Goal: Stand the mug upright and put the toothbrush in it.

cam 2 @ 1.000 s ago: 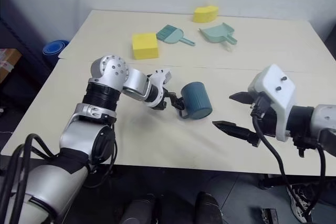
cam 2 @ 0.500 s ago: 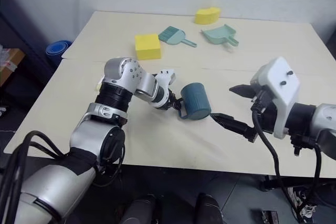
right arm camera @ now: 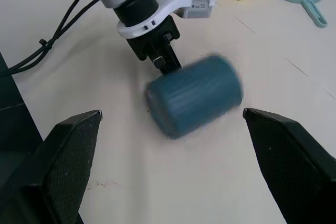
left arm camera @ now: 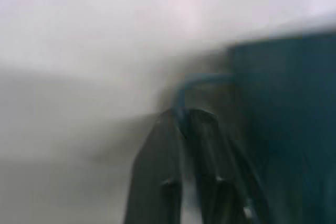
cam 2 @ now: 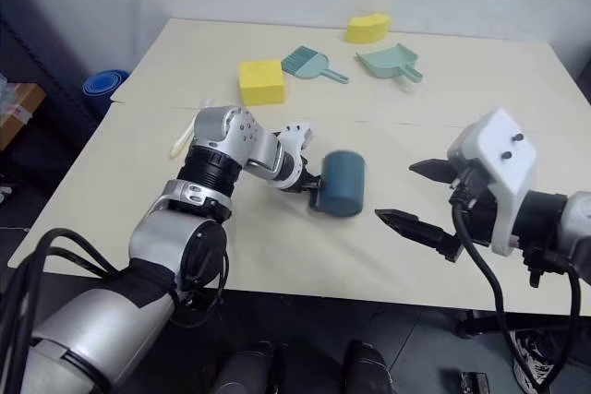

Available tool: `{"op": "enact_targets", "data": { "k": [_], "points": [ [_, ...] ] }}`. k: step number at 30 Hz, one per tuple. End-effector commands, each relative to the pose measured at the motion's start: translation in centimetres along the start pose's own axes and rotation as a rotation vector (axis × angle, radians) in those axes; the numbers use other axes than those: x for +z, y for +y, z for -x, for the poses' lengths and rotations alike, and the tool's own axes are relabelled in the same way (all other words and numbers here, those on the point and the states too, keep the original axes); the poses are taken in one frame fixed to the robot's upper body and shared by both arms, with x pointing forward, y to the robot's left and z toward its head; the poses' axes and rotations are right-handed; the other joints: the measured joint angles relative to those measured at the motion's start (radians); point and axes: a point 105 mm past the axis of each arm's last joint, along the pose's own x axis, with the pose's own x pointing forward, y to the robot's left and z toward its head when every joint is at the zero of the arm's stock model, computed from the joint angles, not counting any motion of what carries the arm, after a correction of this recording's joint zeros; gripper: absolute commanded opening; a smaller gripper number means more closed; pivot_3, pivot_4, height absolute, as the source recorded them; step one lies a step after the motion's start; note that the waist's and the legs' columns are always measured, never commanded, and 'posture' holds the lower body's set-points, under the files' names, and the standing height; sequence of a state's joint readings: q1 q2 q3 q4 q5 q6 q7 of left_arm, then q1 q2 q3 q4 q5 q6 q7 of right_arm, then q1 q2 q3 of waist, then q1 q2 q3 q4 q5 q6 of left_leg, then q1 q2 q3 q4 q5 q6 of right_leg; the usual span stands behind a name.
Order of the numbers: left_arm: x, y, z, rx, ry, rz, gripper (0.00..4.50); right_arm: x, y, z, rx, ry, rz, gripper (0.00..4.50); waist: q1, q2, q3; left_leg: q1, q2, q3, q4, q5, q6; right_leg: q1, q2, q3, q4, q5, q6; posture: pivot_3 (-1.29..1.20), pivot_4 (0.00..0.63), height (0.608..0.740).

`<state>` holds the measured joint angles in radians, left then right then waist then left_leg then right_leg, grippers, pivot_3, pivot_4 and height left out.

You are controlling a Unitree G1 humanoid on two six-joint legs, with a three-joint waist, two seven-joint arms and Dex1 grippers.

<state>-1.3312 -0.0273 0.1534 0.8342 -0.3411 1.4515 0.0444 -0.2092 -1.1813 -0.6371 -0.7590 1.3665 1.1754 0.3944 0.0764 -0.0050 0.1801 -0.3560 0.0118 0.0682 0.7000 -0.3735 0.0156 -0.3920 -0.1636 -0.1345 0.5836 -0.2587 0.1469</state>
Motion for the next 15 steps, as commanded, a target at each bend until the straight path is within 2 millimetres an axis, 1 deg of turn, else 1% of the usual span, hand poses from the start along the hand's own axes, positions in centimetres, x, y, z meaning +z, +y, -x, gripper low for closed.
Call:
{"op": "enact_targets", "data": {
  "k": [1,3,8,11,15],
  "points": [
    [-2.2,0.8,-1.5,0.04,0.104,0.025,0.02,0.9,0.5,0.7,0.014,-0.023,0.047,4.5,-0.001,0.0,0.0,0.0,0.0,0.0,0.0,0.0,0.0,0.0,0.0,0.0,0.0,0.0,0.0,0.0,0.15,0.74],
    [-2.2,0.9,-1.5,0.043,0.104,0.03,0.02,0.9,0.7,0.8,0.028,-0.018,0.052,4.5,-0.001,0.0,0.0,0.0,0.0,0.0,0.0,0.0,0.0,0.0,0.0,0.0,0.0,0.0,0.0,0.0,0.15,0.74],
    [-1.2,1.3,-0.8,0.043,0.059,0.051,0.02,0.8,0.3,0.7,0.023,-0.015,0.05,4.5,-0.001,0.0,0.0,0.0,0.0,0.0,0.0,0.0,0.0,0.0,0.0,0.0,0.0,0.0,0.0,0.0,0.15,0.74],
    [0.3,1.5,-0.1,0.042,-0.031,0.038,0.02,0.8,0.1,0.7,0.018,-0.01,0.048,4.5,-0.001,0.0,0.0,0.0,0.0,0.0,0.0,0.0,0.0,0.0,0.0,0.0,0.0,0.0,0.0,0.0,0.15,0.74],
    [3.2,0.6,1.6,-0.064,-0.213,0.085,0.02,0.6,-0.4,0.9,0.006,-0.003,0.038,4.5,-0.005,-0.001,0.001,-0.002,0.0,0.0,0.0,0.0,0.0,-0.002,0.0,0.0,0.0,0.0,0.0,0.0,0.15,0.74]
  ]
}}
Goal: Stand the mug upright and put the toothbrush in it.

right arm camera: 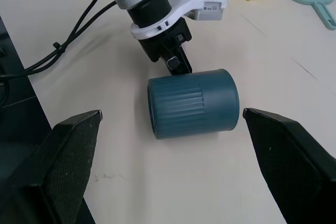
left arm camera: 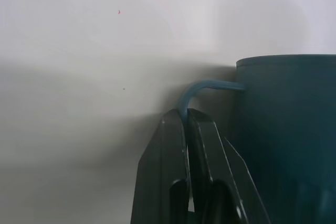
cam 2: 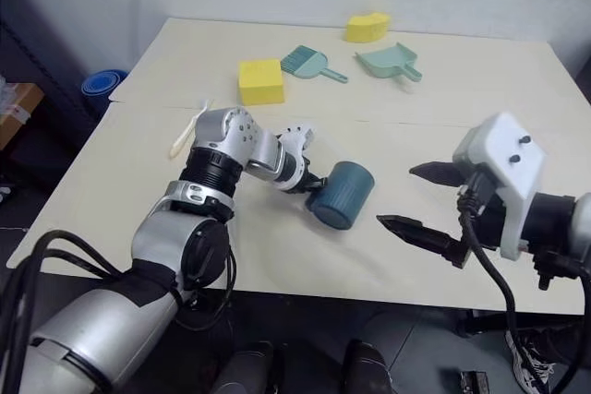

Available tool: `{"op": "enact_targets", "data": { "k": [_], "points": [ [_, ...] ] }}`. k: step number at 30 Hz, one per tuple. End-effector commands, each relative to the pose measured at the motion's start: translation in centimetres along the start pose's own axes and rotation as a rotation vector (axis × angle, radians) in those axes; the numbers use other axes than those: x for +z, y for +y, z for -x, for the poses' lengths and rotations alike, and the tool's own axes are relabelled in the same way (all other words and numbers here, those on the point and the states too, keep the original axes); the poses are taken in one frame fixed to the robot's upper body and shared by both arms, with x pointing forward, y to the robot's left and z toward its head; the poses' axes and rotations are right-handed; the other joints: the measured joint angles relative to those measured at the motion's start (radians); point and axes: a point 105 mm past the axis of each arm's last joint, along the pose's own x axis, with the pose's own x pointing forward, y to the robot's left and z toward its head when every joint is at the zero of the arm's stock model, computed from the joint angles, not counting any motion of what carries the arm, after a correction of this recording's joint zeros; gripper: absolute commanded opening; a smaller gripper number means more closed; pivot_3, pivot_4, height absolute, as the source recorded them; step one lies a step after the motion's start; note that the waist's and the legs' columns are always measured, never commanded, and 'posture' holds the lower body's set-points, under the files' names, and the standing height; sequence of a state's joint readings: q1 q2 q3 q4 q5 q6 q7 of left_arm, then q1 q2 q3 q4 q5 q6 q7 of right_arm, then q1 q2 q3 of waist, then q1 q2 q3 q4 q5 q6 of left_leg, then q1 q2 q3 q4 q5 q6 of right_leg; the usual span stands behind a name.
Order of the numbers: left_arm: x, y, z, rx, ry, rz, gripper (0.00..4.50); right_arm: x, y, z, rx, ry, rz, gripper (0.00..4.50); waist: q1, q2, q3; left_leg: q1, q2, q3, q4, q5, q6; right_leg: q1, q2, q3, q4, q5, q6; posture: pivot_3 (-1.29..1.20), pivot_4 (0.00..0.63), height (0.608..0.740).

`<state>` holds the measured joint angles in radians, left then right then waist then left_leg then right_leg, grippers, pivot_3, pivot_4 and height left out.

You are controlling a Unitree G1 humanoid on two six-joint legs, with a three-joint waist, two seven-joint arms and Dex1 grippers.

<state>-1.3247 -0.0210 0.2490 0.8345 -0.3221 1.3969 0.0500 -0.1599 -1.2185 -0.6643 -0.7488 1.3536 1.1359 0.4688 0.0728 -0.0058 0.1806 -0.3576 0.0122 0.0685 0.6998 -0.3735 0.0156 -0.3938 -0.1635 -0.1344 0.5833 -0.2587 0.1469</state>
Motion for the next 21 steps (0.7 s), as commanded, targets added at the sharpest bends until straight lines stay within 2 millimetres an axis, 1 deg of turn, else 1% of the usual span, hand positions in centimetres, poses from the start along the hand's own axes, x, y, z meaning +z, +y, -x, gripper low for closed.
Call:
{"op": "enact_targets", "data": {
  "k": [1,4,7,9,11,12,13,15,17,18,21],
  "points": [
    [2.7,-0.5,1.4,-0.058,-0.174,0.02,0.02,0.6,-0.8,0.6,-0.036,-0.01,0.024,4.5,-0.002,0.0,0.0,-0.001,0.0,0.0,0.0,0.0,0.0,-0.001,0.0,0.0,0.0,0.0,0.0,0.0,0.15,0.74],
    [4.3,-0.8,2.3,-0.104,-0.316,0.007,0.02,0.5,-1.2,0.8,-0.049,-0.006,0.012,4.5,-0.007,-0.001,0.0,-0.003,0.0,0.0,0.0,0.0,0.0,-0.004,0.0,-0.001,0.001,0.0,0.0,0.0,0.15,0.74],
    [5.3,-1.4,3.2,-0.145,-0.467,-0.068,0.02,0.4,-1.5,0.9,-0.059,0.001,0.002,4.5,-0.008,-0.001,0.001,-0.004,0.0,0.0,-0.001,0.0,0.0,-0.005,0.0,-0.002,0.001,0.0,0.0,0.0,0.15,0.74],
    [5.9,-2.1,4.0,-0.173,-0.591,-0.167,0.02,0.2,-1.7,0.9,-0.068,0.005,-0.008,4.5,-0.008,-0.001,0.001,-0.005,0.0,-0.001,-0.001,0.0,0.0,-0.005,0.0,-0.003,0.001,0.0,0.0,0.0,0.15,0.74],
    [5.9,-2.9,4.7,-0.175,-0.752,-0.354,0.02,-0.1,-2.0,1.0,-0.089,0.006,-0.024,4.5,-0.007,-0.001,0.001,-0.006,0.0,-0.001,-0.001,0.0,0.0,-0.005,0.0,-0.003,0.0,0.0,0.0,0.0,0.15,0.74],
    [5.6,-3.6,5.1,-0.183,-0.834,-0.464,0.02,-0.3,-2.1,1.0,-0.095,0.006,-0.033,4.5,-0.007,-0.001,0.001,-0.007,0.0,-0.001,0.0,0.0,0.0,-0.005,0.0,-0.003,0.0,0.0,0.0,0.0,0.15,0.74],
    [5.2,-3.9,5.2,-0.2,-0.888,-0.512,0.02,-0.4,-2.1,1.0,-0.096,0.005,-0.041,4.5,-0.007,-0.001,0.0,-0.007,0.0,-0.002,0.0,0.0,0.0,-0.005,0.0,-0.003,0.0,0.0,0.0,0.0,0.15,0.74],
    [4.3,-4.1,5.3,-0.178,-0.99,-0.611,0.02,-0.7,-1.9,1.0,-0.093,0.008,-0.052,4.5,-0.005,-0.001,0.0,-0.008,0.0,-0.002,0.001,0.0,0.0,-0.006,0.0,-0.003,0.0,0.0,0.0,0.0,0.15,0.74],
    [3.0,-4.1,5.1,-0.154,-1.097,-0.695,0.02,-1.1,-1.8,1.2,-0.099,0.016,-0.071,4.5,-0.004,-0.001,0.0,-0.009,0.0,-0.002,0.003,0.0,0.0,-0.006,0.0,-0.003,0.0,0.0,0.0,0.0,0.15,0.74],
    [2.4,-4.2,5.0,-0.145,-1.137,-0.731,0.02,-1.3,-1.8,1.3,-0.103,0.019,-0.079,4.5,-0.004,-0.001,0.0,-0.01,0.0,-0.002,0.003,0.0,0.0,-0.006,0.0,-0.003,-0.001,0.0,0.0,0.0,0.15,0.74],
    [1.1,-3.6,3.8,-0.136,-1.159,-0.718,0.02,-1.6,-1.2,1.9,-0.086,0.04,-0.093,4.5,0.0,-0.001,0.0,-0.01,0.0,-0.002,0.004,0.0,0.001,-0.006,0.0,-0.003,-0.001,0.001,-0.001,0.0,0.15,0.74]
  ]
}}
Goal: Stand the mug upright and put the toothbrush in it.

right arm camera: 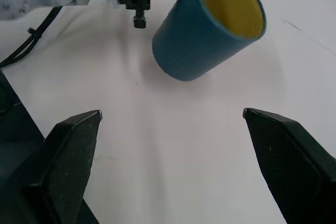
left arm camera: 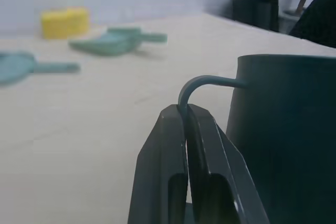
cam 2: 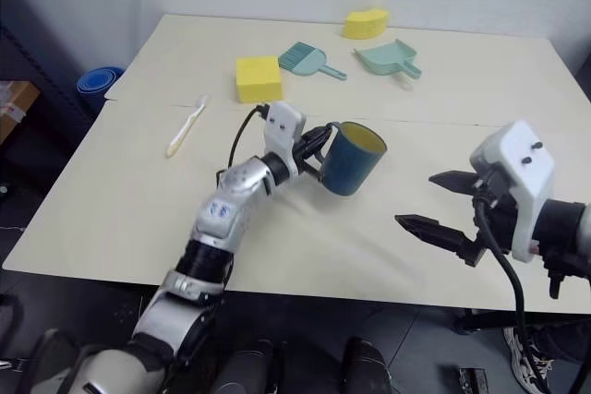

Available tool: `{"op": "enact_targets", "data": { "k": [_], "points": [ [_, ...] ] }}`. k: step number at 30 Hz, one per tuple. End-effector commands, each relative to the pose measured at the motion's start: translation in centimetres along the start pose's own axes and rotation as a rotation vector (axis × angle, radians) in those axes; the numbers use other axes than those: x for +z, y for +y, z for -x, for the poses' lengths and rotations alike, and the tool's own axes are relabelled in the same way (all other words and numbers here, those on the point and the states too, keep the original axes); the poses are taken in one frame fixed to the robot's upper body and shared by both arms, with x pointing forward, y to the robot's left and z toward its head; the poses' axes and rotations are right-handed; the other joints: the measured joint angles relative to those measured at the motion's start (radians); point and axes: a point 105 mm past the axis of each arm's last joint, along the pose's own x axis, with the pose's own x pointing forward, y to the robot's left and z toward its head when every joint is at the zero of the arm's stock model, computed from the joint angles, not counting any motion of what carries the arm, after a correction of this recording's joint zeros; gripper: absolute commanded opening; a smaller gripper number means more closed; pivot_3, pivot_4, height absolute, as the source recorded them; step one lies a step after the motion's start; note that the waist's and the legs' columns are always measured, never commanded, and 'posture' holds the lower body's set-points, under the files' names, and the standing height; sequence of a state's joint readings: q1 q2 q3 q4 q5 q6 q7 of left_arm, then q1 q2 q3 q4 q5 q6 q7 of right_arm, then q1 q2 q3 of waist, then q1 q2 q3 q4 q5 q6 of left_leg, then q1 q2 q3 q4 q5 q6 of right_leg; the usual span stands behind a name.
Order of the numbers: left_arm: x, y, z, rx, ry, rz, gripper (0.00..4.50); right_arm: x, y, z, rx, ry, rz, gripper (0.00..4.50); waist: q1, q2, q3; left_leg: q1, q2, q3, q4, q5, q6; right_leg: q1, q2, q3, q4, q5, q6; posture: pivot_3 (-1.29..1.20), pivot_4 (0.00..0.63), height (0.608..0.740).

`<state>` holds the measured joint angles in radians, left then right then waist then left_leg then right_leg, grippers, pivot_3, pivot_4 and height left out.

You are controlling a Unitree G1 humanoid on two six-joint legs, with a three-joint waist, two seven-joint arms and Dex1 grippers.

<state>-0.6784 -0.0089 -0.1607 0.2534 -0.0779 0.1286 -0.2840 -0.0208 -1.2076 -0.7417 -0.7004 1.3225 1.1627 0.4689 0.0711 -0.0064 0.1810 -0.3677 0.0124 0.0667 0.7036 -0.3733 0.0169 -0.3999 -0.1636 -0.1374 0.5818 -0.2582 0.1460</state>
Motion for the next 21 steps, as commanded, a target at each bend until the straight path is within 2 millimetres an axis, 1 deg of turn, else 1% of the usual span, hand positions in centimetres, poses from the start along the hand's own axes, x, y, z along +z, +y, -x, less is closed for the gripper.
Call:
{"op": "enact_targets", "data": {
  "k": [1,4,9,12,14,21],
  "points": [
    [1.0,-0.9,0.1,-0.007,-0.108,-0.051,0.02,0.6,0.5,1.2,0.003,-0.016,0.019,4.5,0.005,0.0,0.0,-0.001,0.0,0.0,0.001,0.0,0.0,0.0,0.0,0.0,0.0,0.0,0.0,0.0,0.15,0.74],
    [-0.4,-1.2,0.4,-0.001,-0.092,-0.038,0.02,0.5,0.9,1.7,0.016,0.004,0.022,4.5,0.006,0.0,0.0,-0.002,0.0,0.0,0.003,-0.001,0.002,0.0,0.0,0.0,0.0,0.0,-0.001,0.0,0.15,0.74],
    [-2.1,-1.0,0.7,0.006,-0.061,-0.029,0.02,0.9,0.3,2.1,-0.006,0.001,0.023,4.5,0.005,0.0,0.0,-0.001,0.0,0.0,0.004,-0.001,0.003,0.0,0.0,0.0,0.0,0.0,-0.001,0.0,0.15,0.74],
    [-2.9,-1.1,1.2,-0.006,-0.043,-0.014,0.73,0.9,0.1,2.1,-0.007,0.005,0.02,4.5,0.005,0.0,0.0,-0.002,0.0,0.0,0.004,-0.001,0.003,0.0,0.0,0.0,0.0,0.0,-0.001,0.0,0.15,0.74],
    [-3.2,-1.2,1.7,-0.02,-0.035,-0.022,1.38,0.9,-0.1,2.0,-0.008,0.006,0.017,4.5,0.005,0.0,0.0,-0.001,0.0,0.0,0.004,-0.001,0.003,0.0,0.0,0.0,0.0,0.0,-0.001,0.0,0.15,0.74],
    [-3.0,-0.5,3.4,-0.045,-0.009,-0.076,3.4,0.4,-0.2,1.5,0.042,0.019,0.011,4.5,0.002,0.0,0.0,-0.001,0.001,0.0,0.004,-0.001,0.003,0.0,0.0,0.0,0.0,0.0,-0.001,0.0,0.15,0.74]
  ]
}}
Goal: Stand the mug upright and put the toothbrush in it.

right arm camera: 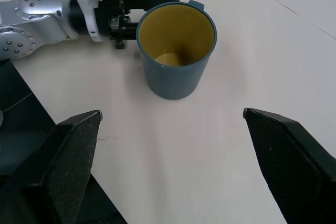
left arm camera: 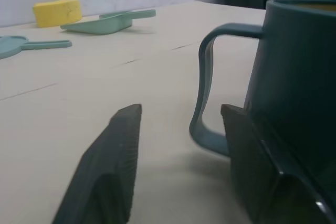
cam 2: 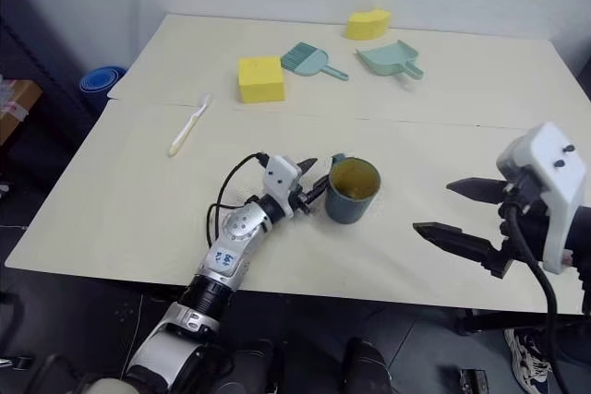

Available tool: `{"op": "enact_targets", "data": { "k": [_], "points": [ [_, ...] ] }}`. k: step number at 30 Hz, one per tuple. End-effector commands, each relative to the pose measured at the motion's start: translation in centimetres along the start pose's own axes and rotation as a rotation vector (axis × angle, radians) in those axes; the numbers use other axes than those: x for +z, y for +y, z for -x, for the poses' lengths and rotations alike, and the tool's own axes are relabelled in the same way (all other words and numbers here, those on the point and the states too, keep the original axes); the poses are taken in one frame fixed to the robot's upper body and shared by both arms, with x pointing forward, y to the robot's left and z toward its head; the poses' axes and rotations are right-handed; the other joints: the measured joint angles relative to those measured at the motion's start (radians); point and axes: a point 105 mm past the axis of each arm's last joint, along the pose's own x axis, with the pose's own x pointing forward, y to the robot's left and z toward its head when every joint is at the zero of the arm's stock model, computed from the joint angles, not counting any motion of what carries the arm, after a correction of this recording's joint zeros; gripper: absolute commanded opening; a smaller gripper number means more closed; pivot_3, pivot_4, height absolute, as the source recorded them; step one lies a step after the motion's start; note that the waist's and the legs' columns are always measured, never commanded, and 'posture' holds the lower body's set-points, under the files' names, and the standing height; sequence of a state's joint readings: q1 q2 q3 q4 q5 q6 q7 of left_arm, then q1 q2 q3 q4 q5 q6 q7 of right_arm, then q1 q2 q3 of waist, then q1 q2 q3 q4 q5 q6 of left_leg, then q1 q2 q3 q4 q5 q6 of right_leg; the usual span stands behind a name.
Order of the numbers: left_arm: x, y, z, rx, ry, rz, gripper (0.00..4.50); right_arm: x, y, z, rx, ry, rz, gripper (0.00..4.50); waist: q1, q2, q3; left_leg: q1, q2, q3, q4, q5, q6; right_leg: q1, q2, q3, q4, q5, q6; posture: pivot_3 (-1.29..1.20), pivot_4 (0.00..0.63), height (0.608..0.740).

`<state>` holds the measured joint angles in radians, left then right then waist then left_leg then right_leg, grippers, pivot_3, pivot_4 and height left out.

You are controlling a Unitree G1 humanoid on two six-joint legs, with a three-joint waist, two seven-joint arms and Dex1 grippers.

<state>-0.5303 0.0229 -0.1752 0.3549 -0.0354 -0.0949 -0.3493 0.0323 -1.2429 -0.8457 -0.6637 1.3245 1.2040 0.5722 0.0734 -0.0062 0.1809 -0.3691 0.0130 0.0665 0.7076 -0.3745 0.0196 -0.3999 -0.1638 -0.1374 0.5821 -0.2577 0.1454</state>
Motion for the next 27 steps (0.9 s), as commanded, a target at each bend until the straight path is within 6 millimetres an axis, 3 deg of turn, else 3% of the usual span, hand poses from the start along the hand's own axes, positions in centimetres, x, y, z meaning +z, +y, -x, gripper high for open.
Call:
{"op": "enact_targets", "data": {
  "k": [1,4,6,9,14,17,22,27],
  "points": [
    [2.0,0.3,0.8,-0.02,-0.036,-0.066,3.68,0.3,0.0,-0.1,0.031,-0.004,0.035,4.5,-0.001,0.0,0.0,0.0,0.0,0.0,0.0,0.0,0.0,0.0,0.0,0.0,0.0,0.0,0.0,0.0,0.15,0.74],
    [2.6,1.4,2.4,-0.018,-0.004,-0.113,4.48,0.0,-0.2,-0.4,0.062,-0.008,0.054,4.5,-0.003,0.0,0.0,0.0,0.0,0.0,0.0,0.0,0.0,0.0,0.0,0.0,0.001,0.0,0.0,0.0,0.15,0.74],
    [3.3,3.1,4.4,0.005,0.037,-0.148,4.48,0.1,-0.4,-0.7,0.096,-0.023,0.075,4.5,-0.005,0.001,0.0,0.0,0.0,0.0,0.0,0.0,0.0,0.0,0.0,0.0,0.001,0.0,0.0,0.0,0.15,0.74],
    [5.6,7.1,9.1,0.12,0.1,-0.153,4.48,0.4,-0.5,-1.2,0.183,-0.056,0.109,4.5,-0.017,0.0,0.0,0.0,0.001,0.0,0.001,0.0,0.0,0.0,0.0,0.0,0.001,0.0,0.0,0.0,0.15,0.74],
    [9.2,10.4,16.0,0.208,0.206,-0.114,4.48,1.3,-1.2,-1.5,0.289,-0.114,0.155,4.5,-0.048,0.0,0.0,0.002,0.002,-0.003,0.001,0.0,-0.001,0.0,0.001,0.001,0.004,0.0,0.0,0.0,0.15,0.74],
    [11.3,12.3,18.9,0.264,0.242,-0.08,4.48,1.6,-1.9,-2.1,0.319,-0.128,0.173,4.5,-0.047,0.001,0.0,0.002,0.002,-0.004,0.001,0.0,-0.001,0.0,0.001,0.001,0.003,0.0,0.0,0.0,0.15,0.74],
    [12.6,17.4,20.9,0.448,0.295,0.041,4.48,2.4,-2.3,-3.3,0.358,-0.171,0.189,4.5,-0.045,0.001,0.001,0.001,0.001,-0.003,0.001,-0.001,-0.002,0.0,0.001,0.001,0.004,0.0,0.0,0.0,0.15,0.74],
    [10.6,20.5,19.0,0.455,0.462,0.097,4.48,3.7,-0.7,-3.0,0.419,-0.2,0.224,4.5,-0.046,0.001,0.001,0.001,0.001,-0.003,0.0,0.0,-0.003,-0.001,0.001,0.0,0.006,0.0,0.0,0.0,0.15,0.74]
  ]
}}
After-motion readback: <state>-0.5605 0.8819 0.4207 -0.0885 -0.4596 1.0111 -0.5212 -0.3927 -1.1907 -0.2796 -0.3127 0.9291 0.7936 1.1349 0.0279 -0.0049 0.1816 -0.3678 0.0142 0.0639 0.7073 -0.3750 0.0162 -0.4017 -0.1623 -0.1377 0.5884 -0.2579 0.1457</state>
